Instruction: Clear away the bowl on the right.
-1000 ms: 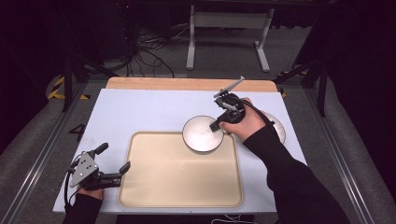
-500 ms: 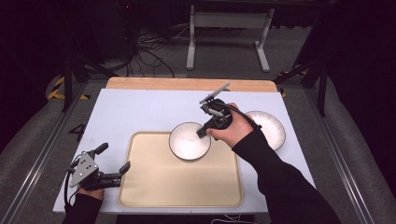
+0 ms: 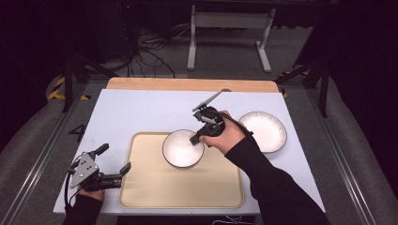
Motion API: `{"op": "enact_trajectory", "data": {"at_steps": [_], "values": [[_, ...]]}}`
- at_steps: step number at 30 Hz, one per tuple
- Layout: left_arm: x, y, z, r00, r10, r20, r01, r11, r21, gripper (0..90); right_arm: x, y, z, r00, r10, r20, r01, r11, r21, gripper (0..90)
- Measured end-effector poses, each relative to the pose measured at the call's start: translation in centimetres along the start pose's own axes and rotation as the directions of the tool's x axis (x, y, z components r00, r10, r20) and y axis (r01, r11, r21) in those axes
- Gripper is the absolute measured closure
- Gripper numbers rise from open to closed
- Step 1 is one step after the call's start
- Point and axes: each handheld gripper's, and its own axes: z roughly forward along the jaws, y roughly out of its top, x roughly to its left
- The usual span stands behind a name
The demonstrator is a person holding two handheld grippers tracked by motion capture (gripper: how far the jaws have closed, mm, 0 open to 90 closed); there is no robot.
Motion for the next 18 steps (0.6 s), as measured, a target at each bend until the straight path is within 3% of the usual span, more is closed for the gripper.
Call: {"op": "enact_trajectory", "data": {"at_steps": [18], "values": [[0.0,0.0,0.0,1.0000,-0.001,0.001,0.001,1.0000,-0.004,0.2,-0.6,-0.8,3.1,0.9997,0.021,-0.013,-0.021,0.999,0.032,81.8]]}}
